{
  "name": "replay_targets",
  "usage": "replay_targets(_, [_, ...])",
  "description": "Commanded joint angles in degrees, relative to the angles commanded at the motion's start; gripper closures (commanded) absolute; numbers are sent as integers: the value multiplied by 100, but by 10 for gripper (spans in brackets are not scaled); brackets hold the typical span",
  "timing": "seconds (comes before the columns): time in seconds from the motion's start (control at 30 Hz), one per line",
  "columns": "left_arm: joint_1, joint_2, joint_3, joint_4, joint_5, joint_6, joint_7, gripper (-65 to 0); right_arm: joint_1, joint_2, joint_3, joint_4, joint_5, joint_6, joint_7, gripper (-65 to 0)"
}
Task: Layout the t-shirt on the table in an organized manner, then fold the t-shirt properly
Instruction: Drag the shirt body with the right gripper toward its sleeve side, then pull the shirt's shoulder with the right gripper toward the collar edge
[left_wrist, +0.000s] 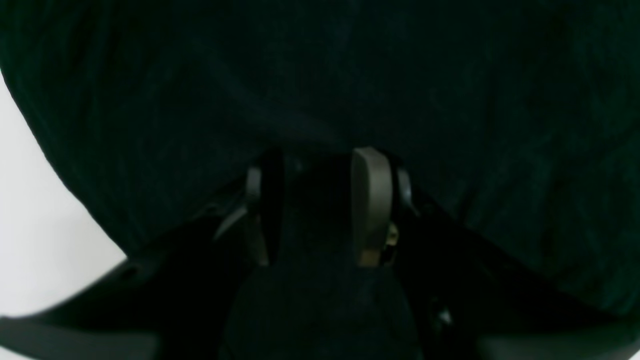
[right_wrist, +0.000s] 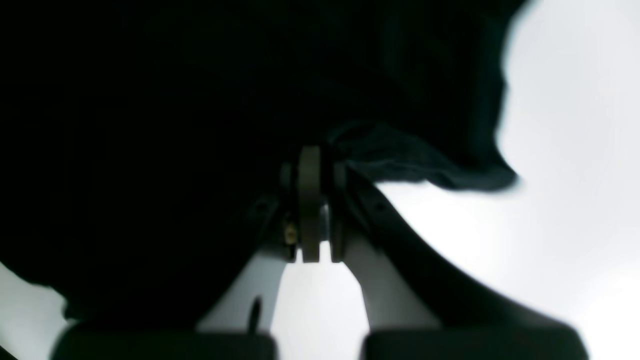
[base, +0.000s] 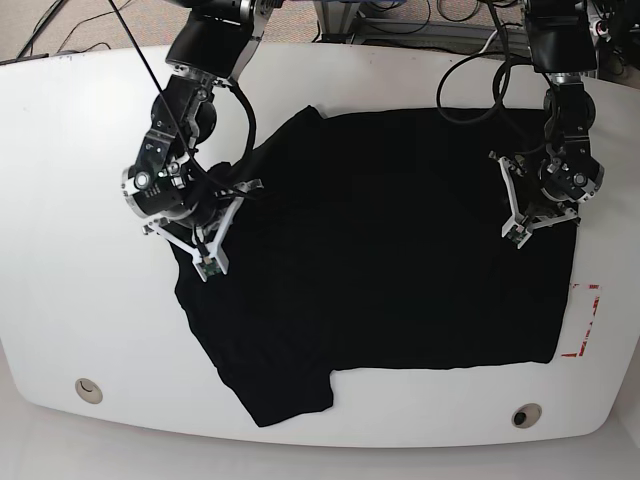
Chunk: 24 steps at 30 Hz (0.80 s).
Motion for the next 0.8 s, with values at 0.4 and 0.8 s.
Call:
replay_targets(0.4, [0,9,0,0,0,0,0,-211,545,0,18,-905,0,0,246,-357])
replay_targets(0.8, [-35,26,9,-26,-9,0,0,-212,-457,0,18,387,0,0,-88,-488])
